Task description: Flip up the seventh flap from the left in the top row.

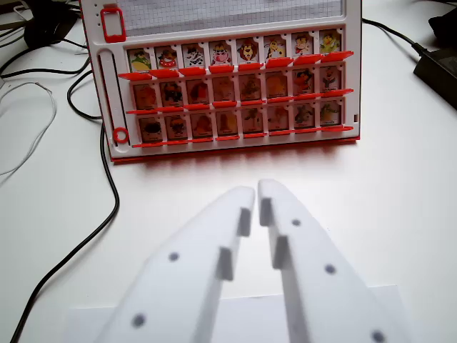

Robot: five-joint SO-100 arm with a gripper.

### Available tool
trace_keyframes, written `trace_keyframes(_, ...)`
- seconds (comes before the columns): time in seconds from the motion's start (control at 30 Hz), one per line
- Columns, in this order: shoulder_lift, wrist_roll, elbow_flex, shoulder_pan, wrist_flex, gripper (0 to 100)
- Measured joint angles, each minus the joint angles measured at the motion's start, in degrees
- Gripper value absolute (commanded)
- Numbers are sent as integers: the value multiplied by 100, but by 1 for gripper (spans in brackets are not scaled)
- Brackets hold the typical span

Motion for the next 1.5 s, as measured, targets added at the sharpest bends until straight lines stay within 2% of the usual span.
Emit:
trace_keyframes(0.23, 0, 0, 0, 9, 0, 0)
trace_keyframes(0.4, 0, 0, 0, 220, -132, 0)
trace_keyframes(0.63, -272, -88, 0, 431, -387, 0)
trace_keyframes(0.93, -2127, -105, -624, 791, -1063, 0)
trace_keyframes(1.13, -3401, -299, -782, 1125, -1740, 0)
trace_keyframes(1.5, -5722, -431, -1116, 1345, -2927, 0)
